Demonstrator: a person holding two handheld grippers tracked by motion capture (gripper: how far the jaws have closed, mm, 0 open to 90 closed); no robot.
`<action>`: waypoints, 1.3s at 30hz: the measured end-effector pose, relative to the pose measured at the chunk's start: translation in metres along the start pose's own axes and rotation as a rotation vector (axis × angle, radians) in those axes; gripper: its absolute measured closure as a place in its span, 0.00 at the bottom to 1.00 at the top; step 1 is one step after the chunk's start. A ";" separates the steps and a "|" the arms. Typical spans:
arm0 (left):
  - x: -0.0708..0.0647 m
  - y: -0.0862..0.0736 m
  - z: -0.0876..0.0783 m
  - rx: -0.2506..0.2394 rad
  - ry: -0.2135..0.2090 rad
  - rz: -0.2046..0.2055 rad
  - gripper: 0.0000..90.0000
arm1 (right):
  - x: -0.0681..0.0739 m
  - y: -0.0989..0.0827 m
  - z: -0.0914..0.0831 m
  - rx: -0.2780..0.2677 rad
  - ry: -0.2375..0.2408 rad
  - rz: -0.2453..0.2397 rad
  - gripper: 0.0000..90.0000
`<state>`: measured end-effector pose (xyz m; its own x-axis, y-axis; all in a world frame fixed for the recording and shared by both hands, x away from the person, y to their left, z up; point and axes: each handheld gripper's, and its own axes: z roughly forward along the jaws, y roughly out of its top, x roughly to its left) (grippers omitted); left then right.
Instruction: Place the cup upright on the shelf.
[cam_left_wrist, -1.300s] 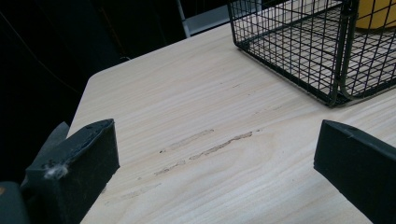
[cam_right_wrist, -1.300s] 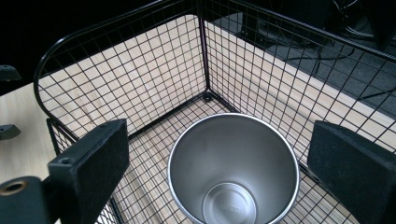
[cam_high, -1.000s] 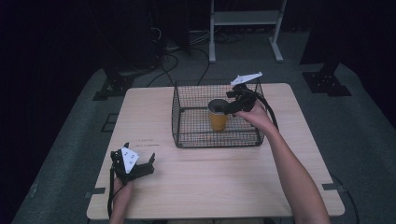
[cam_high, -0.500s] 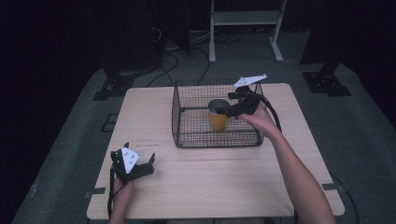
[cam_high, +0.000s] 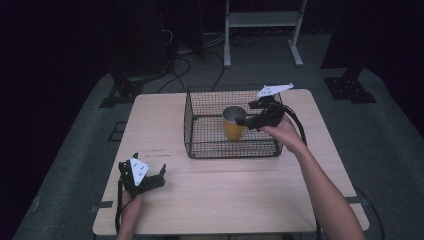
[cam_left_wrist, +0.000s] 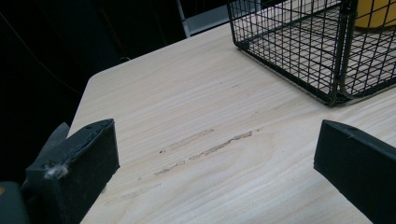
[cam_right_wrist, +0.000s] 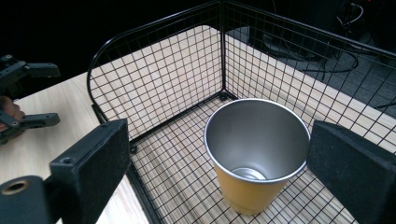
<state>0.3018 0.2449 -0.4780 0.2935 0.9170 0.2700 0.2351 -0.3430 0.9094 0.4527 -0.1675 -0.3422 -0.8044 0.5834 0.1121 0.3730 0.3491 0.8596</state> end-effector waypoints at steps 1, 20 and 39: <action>0.000 0.000 0.000 0.000 0.000 0.000 0.00 | 0.000 0.000 0.000 0.000 0.000 0.000 0.06; 0.000 0.000 0.000 0.000 0.001 0.001 0.00 | 0.007 -0.011 -0.011 -0.008 0.020 -0.003 0.06; 0.000 0.000 0.000 -0.001 0.001 0.001 0.00 | 0.017 -0.015 -0.022 -0.015 0.033 -0.029 0.06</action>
<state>0.3019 0.2448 -0.4780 0.2932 0.9168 0.2711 0.2340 -0.3437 0.9095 0.4237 -0.1789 -0.3423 -0.8299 0.5483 0.1033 0.3423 0.3542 0.8703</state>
